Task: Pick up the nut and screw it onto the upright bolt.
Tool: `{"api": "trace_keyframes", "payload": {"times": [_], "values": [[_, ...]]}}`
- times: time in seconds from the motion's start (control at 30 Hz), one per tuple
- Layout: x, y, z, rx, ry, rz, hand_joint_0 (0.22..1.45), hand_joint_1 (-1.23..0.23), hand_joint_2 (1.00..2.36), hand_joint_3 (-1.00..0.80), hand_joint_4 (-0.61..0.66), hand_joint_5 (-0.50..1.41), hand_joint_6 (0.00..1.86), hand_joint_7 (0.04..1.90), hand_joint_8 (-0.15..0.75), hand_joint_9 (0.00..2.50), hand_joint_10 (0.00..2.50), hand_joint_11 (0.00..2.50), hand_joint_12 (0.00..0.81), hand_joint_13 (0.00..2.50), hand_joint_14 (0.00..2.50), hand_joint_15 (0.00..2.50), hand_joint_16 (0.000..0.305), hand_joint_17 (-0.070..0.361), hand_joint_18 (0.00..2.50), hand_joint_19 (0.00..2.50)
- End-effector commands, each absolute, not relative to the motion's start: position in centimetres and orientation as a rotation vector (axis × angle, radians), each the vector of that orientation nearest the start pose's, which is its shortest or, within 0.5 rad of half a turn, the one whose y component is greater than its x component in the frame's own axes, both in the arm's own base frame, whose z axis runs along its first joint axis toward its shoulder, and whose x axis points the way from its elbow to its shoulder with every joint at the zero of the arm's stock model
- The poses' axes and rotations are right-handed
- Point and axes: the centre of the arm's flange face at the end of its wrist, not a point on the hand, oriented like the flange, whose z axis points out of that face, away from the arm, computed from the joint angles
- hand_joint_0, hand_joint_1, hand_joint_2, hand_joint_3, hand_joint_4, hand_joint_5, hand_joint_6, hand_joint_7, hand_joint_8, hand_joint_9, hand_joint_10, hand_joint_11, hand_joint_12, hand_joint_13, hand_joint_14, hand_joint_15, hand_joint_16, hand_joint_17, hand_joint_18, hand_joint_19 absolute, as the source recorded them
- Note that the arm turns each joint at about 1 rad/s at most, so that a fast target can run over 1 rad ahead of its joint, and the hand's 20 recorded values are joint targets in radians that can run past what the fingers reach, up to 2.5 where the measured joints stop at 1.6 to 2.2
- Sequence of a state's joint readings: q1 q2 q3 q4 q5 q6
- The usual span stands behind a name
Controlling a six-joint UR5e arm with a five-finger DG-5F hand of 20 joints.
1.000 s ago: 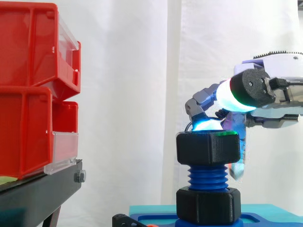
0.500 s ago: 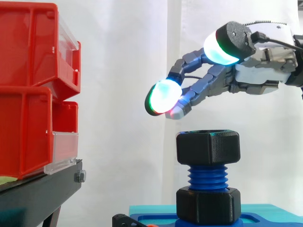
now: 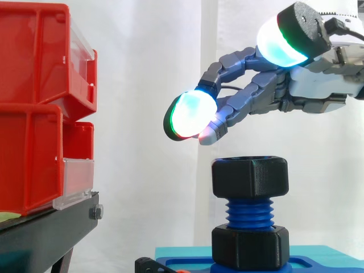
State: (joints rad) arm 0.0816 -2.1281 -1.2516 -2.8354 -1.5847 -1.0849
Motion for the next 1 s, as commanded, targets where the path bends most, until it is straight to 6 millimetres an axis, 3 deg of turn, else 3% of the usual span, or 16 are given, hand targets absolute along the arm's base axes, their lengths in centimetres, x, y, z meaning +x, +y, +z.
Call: {"api": "trace_keyframes", "payload": {"times": [0.0,0.2,0.97], "values": [[72.3,-6.6,32.7,0.291,1.513,0.474,0.46,-0.22,1.00,-0.50,0.14,-0.18,0.50,0.65,0.224,0.56,0.00,0.00,0.314,0.40,0.00,0.00,0.035,0.080,0.06,0.00],[73.3,-6.1,30.3,0.307,1.516,0.496,0.46,-0.21,1.00,-0.50,0.14,-0.18,0.50,0.65,0.224,0.55,0.00,0.00,0.318,0.39,0.00,0.00,0.036,0.081,0.04,0.00],[73.6,-5.8,30.0,0.311,1.501,0.518,0.47,-0.22,1.00,-0.50,0.19,-0.15,0.50,0.87,0.246,0.56,0.00,0.00,0.316,0.42,0.00,0.00,0.033,0.074,0.07,0.00]]}}
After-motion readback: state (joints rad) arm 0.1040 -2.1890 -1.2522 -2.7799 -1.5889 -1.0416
